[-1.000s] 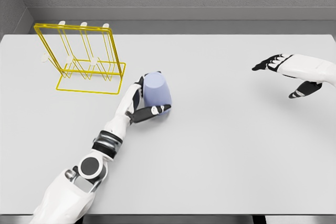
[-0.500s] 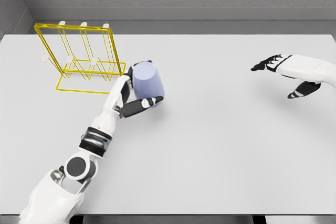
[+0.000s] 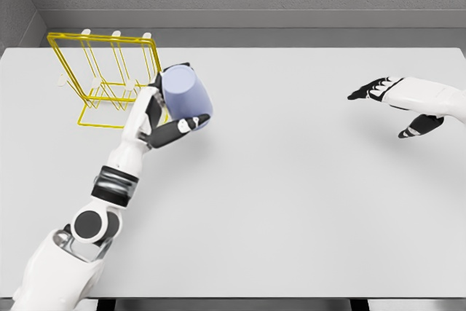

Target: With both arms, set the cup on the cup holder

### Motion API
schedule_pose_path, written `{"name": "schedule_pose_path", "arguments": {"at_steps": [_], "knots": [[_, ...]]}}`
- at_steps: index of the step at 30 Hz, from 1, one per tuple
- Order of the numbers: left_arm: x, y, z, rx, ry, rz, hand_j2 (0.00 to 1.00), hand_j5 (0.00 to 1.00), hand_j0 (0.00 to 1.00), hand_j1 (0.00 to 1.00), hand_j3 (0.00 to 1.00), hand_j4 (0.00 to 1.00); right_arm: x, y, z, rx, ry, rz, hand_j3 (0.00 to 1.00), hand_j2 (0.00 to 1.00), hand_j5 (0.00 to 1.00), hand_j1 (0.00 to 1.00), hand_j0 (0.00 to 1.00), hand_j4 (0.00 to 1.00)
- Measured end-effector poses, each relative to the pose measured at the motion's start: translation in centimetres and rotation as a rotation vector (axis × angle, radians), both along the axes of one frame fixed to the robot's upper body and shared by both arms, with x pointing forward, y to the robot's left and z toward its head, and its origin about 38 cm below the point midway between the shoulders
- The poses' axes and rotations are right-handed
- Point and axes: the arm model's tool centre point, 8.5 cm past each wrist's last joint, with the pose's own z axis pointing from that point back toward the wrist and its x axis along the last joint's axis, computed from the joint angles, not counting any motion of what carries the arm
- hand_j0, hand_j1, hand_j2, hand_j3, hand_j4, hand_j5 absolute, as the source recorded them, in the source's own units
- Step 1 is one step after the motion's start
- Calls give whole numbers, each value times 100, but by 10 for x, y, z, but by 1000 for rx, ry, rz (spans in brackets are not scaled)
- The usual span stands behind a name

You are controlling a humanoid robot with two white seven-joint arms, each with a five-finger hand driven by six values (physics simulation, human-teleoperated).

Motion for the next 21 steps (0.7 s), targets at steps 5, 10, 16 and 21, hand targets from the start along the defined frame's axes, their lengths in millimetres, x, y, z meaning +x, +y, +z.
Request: {"name": "schedule_pose_path", "arguments": {"at_steps": [5, 10, 16, 21], "knots": [[4, 9, 10, -16, -41, 22, 74, 74, 74, 74, 74, 74, 0, 0, -1, 0, 2, 0, 100, 100, 100, 100, 100, 100], [7, 16, 17, -27, -67, 44, 74, 74, 74, 74, 74, 74, 0, 0, -1, 0, 2, 0, 100, 100, 100, 100, 100, 100], [10, 27, 21, -28, -80, 70, 74, 74, 74, 74, 74, 74, 0, 0, 0, 1, 0, 0, 100, 100, 100, 100, 100, 100], [12, 39, 24, -26, -85, 92, 74, 74, 74, 74, 74, 74, 0, 0, -1, 0, 2, 0, 100, 100, 100, 100, 100, 100]]}}
